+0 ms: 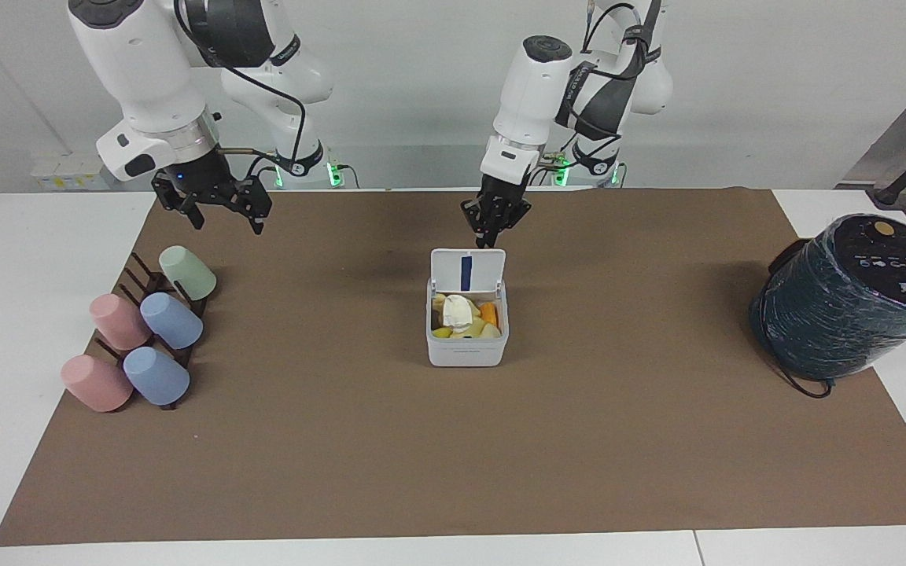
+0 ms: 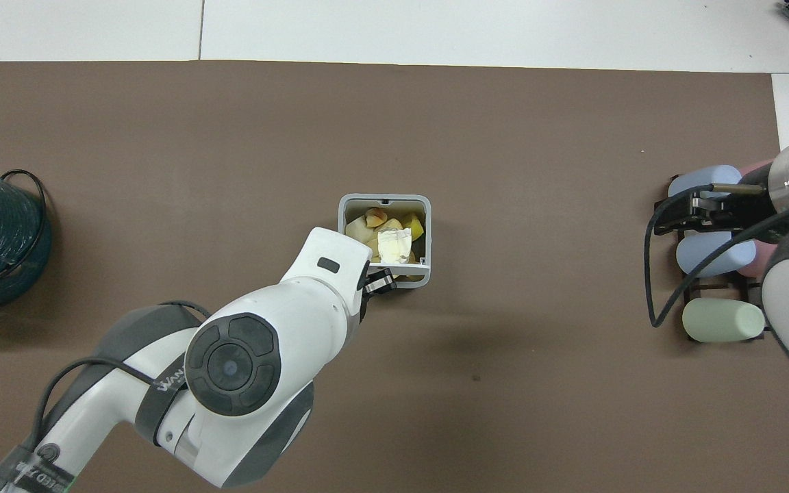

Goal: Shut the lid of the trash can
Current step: 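Push the raised lid down with the left gripper over the can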

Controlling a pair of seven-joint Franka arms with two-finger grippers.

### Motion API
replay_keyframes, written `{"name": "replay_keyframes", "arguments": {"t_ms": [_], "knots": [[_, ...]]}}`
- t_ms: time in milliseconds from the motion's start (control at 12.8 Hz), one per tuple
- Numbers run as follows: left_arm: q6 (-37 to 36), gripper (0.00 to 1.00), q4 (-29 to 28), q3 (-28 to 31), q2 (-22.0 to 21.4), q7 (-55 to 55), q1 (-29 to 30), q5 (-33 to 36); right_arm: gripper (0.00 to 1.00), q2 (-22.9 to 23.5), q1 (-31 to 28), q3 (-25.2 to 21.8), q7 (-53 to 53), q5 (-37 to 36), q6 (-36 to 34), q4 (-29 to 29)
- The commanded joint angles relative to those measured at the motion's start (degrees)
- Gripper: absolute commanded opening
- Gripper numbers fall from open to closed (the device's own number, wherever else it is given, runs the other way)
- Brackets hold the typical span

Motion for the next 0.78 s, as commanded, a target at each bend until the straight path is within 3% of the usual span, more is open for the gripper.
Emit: {"name": "replay_keyframes", "arguments": {"t_ms": [0, 390, 701], "knots": [[6.01, 0.14, -0.47, 0.91, 1.53, -0.89, -0.71, -0.71, 1.00, -1.22, -0.45, -0.14, -1.41, 1.29, 0.31, -1.39], [16.21, 0.08, 0.15, 0.91, 6.36, -0.81, 0.08, -0.88, 1.00, -1.22, -0.45, -0.14, -1.41, 1.29, 0.31, -1.39], [18.15, 0.08, 2.52, 0.99, 9.70, -0.63, 1.32, -1.41, 1.00, -1.22, -0.45, -0.14, -1.41, 1.29, 0.31, -1.39]]}}
